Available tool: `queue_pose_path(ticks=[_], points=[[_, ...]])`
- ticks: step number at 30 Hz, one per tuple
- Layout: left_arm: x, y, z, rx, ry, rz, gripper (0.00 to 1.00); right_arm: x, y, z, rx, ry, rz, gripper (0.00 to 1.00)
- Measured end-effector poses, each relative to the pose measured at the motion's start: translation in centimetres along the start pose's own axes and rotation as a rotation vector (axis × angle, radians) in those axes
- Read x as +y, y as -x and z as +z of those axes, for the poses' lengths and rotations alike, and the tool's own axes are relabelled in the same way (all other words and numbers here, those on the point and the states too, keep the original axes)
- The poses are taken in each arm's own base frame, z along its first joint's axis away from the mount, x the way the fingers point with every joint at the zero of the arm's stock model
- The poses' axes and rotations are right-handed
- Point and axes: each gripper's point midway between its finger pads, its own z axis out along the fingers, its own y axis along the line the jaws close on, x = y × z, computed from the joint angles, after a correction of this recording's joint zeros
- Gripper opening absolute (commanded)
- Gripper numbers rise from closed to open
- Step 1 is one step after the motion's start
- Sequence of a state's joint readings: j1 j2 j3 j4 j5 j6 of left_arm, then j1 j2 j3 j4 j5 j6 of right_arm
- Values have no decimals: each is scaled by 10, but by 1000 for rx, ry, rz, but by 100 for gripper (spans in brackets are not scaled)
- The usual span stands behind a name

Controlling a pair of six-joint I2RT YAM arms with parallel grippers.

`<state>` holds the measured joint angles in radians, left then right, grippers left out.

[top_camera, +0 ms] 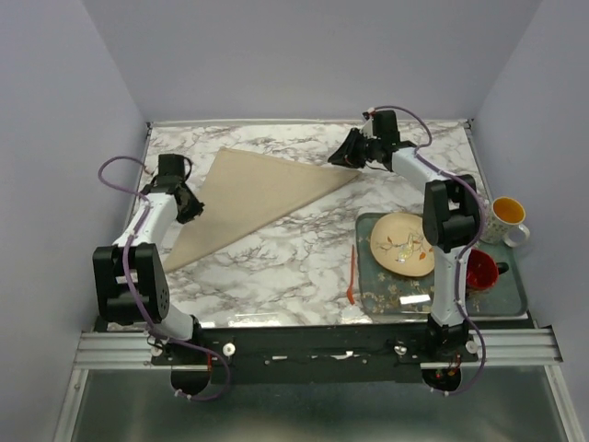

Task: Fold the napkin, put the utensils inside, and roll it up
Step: Fold the napkin

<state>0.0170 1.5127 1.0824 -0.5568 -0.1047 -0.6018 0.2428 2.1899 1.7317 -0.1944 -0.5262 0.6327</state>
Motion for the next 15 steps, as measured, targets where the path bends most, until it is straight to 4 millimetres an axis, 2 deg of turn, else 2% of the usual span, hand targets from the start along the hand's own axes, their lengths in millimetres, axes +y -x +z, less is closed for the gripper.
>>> queue_pose_path(ticks=[4,8,15], points=[[51,-12,18,56,66,-202,23,-15,-10,11,27,-21,27,29],[69,-24,23,96,87,-302,23,-19,-12,12,30,-31,31,29],[94,-27,26,105,129,-410,24,-31,-12,11,31,-57,74,30]])
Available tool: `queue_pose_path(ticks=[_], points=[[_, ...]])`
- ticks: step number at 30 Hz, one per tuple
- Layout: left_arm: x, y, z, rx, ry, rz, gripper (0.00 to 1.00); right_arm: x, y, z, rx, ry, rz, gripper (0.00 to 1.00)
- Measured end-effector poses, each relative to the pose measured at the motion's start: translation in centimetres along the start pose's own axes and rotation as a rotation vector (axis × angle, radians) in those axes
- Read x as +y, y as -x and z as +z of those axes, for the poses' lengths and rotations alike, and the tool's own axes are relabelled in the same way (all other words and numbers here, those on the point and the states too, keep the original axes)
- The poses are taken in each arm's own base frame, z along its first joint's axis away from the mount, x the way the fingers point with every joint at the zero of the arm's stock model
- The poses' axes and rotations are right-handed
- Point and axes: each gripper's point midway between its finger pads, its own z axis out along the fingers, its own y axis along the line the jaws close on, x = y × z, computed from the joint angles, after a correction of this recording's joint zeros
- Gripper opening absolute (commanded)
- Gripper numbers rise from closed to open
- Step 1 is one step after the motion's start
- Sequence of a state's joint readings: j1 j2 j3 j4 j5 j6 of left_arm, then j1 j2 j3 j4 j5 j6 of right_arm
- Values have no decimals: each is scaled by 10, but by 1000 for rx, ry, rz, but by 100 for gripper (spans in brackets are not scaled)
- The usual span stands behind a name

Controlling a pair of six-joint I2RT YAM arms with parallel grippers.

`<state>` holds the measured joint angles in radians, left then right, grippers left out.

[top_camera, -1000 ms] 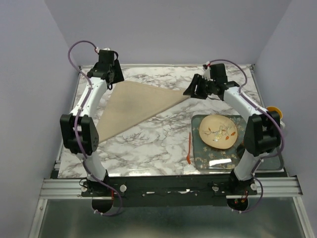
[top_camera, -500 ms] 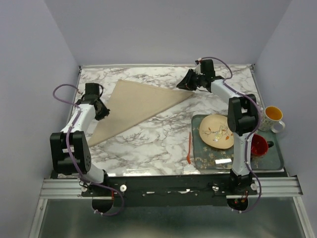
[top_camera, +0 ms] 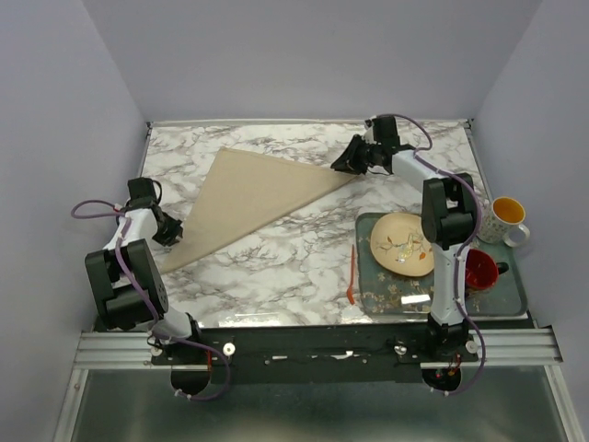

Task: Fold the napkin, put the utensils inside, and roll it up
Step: Fold the napkin

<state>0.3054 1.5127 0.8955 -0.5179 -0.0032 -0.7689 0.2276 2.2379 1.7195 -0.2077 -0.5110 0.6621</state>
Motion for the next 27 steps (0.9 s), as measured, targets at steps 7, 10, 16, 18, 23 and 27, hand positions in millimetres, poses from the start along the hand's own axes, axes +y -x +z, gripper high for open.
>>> queue_pose_path(ticks=[7,10,16,18,23,27], points=[[0,0,-10,-27,-22,-8,30,-40,-9,0,22,-80,114,30],[-2,2,-18,-48,-50,-2,41,-56,-10,3,26,-107,154,30],[-12,6,-28,-71,-107,21,52,-79,-9,-5,-2,-176,183,31],[-13,6,-30,-70,-117,22,51,-81,-7,-8,-7,-195,161,31],[-15,4,-32,-62,-130,23,50,-71,-4,-11,-15,-216,64,34],[-11,-4,-24,-34,-119,14,45,-40,-2,-11,-28,-169,0,34]])
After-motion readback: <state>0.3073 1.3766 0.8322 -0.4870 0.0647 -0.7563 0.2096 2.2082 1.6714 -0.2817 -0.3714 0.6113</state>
